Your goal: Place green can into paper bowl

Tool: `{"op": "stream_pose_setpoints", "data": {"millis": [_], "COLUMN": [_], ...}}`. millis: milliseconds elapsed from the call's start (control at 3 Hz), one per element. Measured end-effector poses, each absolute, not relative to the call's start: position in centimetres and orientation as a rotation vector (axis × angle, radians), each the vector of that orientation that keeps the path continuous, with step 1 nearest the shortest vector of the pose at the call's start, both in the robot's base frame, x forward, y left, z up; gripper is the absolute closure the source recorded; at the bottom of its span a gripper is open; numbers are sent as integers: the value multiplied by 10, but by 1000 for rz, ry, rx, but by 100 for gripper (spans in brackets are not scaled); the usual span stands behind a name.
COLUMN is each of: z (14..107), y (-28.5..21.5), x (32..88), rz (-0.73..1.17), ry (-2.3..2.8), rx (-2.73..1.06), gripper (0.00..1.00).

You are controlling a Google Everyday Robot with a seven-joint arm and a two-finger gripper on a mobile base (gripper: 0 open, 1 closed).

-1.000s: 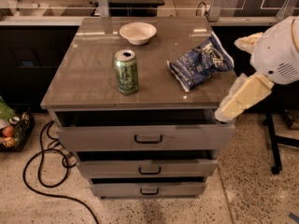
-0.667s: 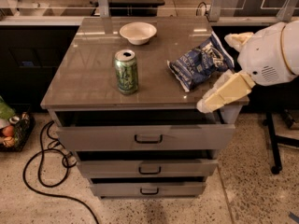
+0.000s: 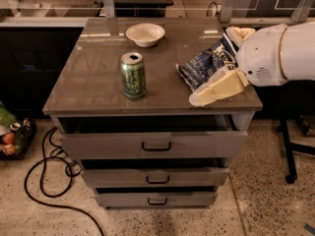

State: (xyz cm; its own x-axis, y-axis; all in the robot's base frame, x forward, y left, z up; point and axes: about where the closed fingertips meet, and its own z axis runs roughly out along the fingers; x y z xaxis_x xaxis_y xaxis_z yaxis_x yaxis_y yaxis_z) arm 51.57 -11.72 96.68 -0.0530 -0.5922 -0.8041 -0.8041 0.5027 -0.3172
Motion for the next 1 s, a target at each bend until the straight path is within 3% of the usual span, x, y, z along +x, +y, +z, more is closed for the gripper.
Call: {"op": "stream_pose_setpoints", "data": {"millis": [1000], "z": [932], "y": [-77], "x": [566], "rz": [378], "ry": [1665], "rx": [-1073], "gripper": [0]}}
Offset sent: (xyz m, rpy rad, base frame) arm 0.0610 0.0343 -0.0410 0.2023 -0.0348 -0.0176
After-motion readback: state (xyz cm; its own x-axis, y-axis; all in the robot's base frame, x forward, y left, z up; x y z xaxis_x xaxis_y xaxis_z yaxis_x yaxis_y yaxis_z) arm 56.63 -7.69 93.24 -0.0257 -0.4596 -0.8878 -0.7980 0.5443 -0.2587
